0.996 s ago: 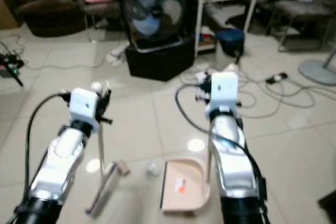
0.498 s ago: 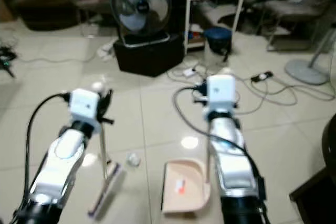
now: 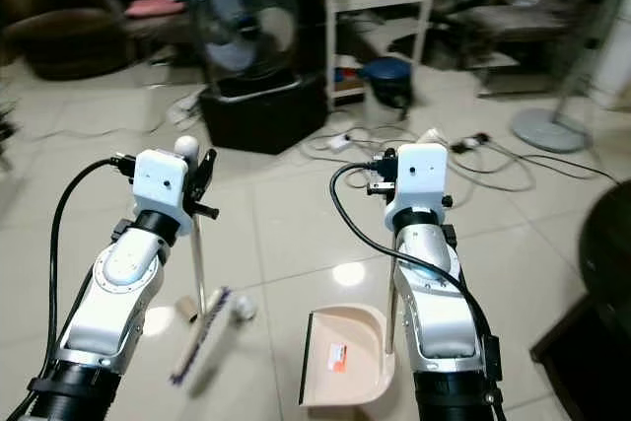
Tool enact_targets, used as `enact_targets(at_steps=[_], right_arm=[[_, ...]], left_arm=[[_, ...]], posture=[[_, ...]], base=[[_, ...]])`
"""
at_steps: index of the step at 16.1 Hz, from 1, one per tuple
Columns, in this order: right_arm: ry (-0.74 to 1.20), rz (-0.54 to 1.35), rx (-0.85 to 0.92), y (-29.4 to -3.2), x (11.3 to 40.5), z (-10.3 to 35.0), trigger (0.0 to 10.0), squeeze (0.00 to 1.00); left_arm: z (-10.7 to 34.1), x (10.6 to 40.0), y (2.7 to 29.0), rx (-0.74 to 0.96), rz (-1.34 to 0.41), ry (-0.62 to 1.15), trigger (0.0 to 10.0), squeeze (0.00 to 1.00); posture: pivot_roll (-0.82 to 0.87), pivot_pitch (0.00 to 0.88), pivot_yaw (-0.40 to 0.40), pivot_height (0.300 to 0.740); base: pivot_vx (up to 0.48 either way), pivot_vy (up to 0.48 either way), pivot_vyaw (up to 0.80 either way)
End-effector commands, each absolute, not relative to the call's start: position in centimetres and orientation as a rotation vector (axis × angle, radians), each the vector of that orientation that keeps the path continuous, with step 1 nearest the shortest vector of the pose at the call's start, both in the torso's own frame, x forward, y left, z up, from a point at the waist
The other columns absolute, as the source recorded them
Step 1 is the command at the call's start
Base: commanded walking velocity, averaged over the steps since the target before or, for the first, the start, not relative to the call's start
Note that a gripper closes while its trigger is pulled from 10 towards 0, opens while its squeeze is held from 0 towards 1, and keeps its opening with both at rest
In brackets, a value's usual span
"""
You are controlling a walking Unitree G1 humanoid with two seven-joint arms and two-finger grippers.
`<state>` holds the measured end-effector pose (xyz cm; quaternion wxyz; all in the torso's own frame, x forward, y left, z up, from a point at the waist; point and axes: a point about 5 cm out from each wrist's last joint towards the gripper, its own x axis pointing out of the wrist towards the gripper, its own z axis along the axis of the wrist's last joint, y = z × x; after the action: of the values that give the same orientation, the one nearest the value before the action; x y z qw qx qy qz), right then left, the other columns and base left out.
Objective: Sweep floor
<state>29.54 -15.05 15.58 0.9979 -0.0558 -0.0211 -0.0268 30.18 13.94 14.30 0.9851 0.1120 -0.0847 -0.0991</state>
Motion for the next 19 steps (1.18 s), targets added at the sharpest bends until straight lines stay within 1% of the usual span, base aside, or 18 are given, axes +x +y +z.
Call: enact_targets(at_steps=[1,5,9,19], right_arm=[[-0.088,-0.065,-0.113,-15.14,29.45,16.51,10.0,0.00],[-0.079,-0.037,-0.162,-14.83,29.55,16.40,10.0,0.00],[-0.081,-0.043,-0.159,-14.88,29.53,16.41,10.0,0.00],[-0.086,-0.066,-0.136,-15.22,29.33,16.29,10.0,0.00]], left_arm=[[15.81,30.55,13.91,0.232,-0.193,-0.229,10.0,0.00],[15.67,30.47,14.03,0.224,-0.190,-0.222,10.0,0.00],[15.53,30.46,14.04,0.221,-0.191,-0.217,10.0,0.00],[15.29,30.48,13.67,0.205,-0.206,-0.210,10.0,0.00]], posture=[[-0.10,0.000,0.072,0.740],[-0.10,0.000,0.073,0.740],[-0.11,0.000,0.076,0.740],[-0.11,0.000,0.084,0.740]], base=[[0.439,0.000,0.00],[0.443,0.000,0.00],[0.450,0.000,0.80],[0.448,0.000,0.00]])
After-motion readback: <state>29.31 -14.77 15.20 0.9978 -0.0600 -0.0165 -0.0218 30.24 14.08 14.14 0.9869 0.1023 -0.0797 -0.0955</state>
